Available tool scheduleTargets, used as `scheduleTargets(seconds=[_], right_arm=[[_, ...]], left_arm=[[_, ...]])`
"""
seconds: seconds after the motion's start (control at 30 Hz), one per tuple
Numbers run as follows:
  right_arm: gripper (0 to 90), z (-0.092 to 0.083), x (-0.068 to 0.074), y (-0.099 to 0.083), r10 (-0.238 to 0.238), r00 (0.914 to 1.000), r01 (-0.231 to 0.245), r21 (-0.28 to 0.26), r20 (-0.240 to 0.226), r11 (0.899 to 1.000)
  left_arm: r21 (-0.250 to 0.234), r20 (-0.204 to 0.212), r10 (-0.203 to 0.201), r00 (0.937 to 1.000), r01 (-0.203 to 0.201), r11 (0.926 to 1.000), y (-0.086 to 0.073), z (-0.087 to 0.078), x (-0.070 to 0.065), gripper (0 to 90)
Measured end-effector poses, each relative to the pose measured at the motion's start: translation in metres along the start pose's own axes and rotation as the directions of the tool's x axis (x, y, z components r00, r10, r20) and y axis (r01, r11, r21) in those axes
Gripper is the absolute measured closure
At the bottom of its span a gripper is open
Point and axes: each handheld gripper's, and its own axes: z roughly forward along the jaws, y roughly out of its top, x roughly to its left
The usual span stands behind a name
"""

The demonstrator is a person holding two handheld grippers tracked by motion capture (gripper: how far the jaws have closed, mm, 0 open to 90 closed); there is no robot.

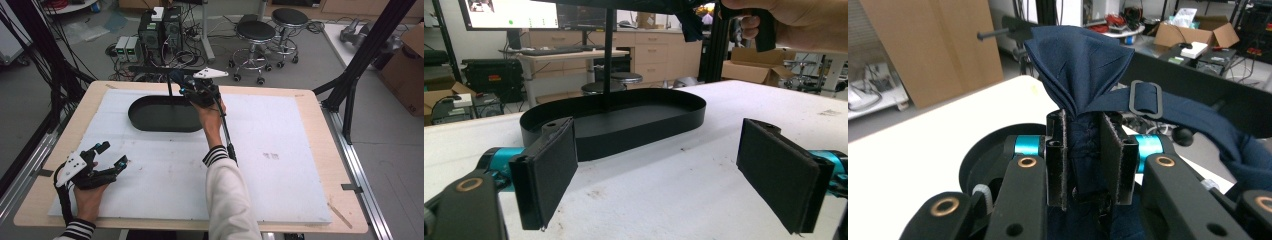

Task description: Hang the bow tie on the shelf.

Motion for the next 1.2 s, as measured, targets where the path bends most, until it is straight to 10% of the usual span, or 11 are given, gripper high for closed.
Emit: scheduleTargets(seconds=[1.2], right_arm=[[74.2, 0.016, -0.017, -0.023, 0.072, 0.9962, -0.079, 0.158, 0.05, 0.984]], left_arm=[[-0.003, 0.002, 0.0, 1.0, 0.0, 1.0, 0.0, 0.0, 0.0, 16.8]])
